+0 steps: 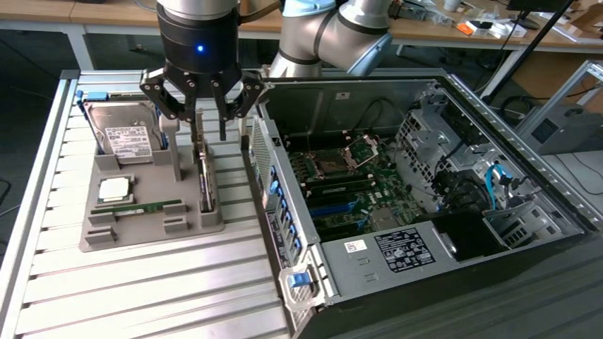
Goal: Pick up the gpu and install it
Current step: 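Pick up the gpu and move the gpu toward the slot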
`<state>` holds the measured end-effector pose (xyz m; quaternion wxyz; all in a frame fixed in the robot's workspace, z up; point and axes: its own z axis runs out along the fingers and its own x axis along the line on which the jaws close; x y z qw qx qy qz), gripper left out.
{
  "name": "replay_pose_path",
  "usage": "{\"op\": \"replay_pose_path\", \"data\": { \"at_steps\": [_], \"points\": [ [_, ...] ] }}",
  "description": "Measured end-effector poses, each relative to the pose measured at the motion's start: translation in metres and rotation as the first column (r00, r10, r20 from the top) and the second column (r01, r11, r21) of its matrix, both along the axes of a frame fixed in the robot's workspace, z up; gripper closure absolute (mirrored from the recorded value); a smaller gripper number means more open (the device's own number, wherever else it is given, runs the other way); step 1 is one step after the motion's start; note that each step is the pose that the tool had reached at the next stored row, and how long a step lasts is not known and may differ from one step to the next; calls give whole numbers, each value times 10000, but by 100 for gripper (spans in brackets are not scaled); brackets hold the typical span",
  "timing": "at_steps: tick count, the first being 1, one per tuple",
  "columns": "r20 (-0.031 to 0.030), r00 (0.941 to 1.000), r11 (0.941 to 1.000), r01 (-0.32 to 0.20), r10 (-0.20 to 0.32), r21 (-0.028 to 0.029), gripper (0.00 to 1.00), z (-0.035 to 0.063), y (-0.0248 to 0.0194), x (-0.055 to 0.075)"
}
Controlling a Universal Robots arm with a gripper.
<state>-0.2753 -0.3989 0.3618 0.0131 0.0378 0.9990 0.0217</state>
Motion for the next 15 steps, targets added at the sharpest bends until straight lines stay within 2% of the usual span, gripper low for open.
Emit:
{"op": "replay_pose_path", "data": {
  "at_steps": [11, 15],
  "points": [
    [0, 10000, 10000, 0, 0, 0, 58, -17, 0, 0],
    [0, 10000, 10000, 0, 0, 0, 58, -55, 0, 0]
  ]
}}
